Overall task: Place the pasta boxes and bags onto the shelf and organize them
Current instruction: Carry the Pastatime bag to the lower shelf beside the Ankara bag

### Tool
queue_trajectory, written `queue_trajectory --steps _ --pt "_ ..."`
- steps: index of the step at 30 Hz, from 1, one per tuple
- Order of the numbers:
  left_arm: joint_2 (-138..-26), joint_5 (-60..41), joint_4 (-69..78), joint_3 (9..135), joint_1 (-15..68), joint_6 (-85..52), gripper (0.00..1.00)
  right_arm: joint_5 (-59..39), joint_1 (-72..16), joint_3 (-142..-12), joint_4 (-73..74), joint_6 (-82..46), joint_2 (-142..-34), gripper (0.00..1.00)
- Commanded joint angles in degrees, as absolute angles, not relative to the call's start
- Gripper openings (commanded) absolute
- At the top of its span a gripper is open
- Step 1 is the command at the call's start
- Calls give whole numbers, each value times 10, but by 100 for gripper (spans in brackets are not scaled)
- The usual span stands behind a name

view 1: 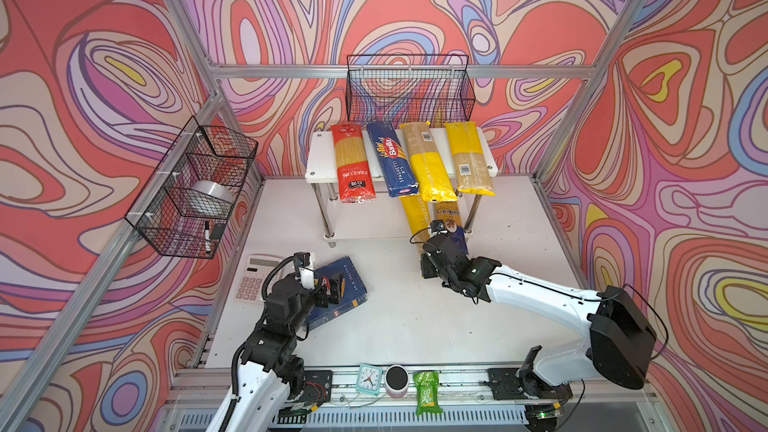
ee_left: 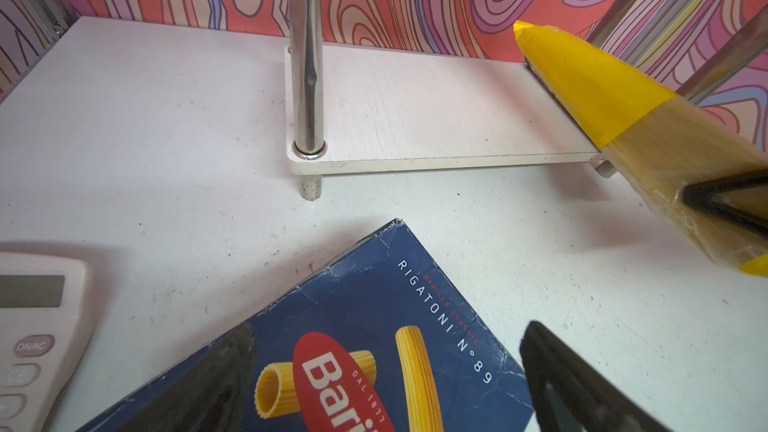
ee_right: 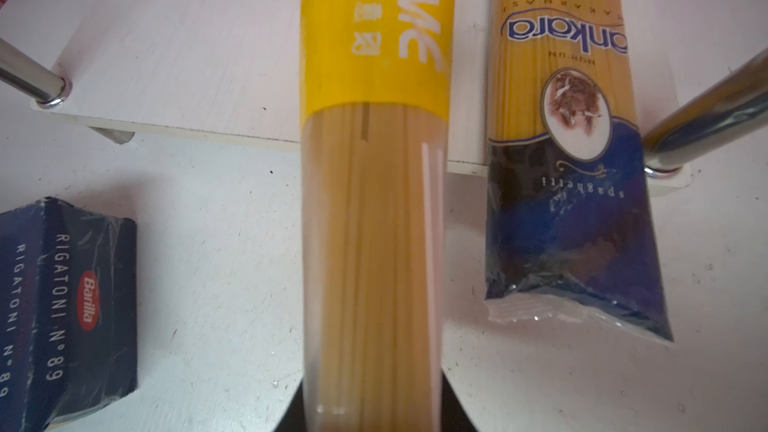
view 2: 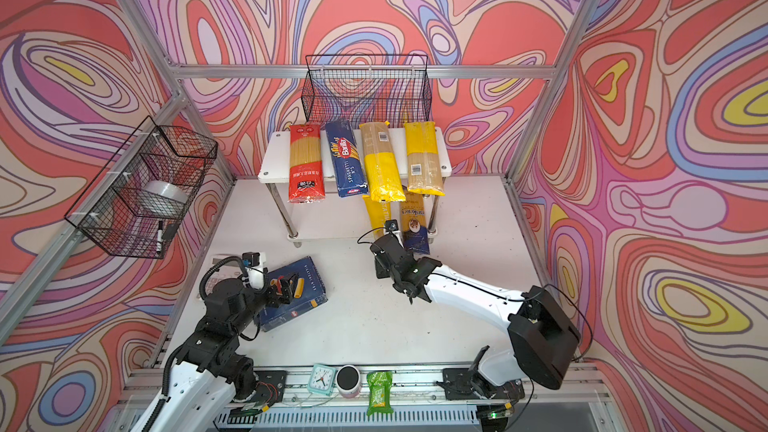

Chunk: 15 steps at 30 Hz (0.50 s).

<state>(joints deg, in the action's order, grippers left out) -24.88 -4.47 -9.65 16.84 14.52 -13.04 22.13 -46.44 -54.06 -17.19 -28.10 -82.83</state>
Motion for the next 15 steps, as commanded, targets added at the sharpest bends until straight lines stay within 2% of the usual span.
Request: queue_trajectory --steps 1,15 --pt "-252 -44 -97 170 142 -123 100 235 -449 -581 -103 -270 -833 0" --pt "-252 -43 -98 170 141 -123 100 184 -382 -617 -72 -261 -875 0"
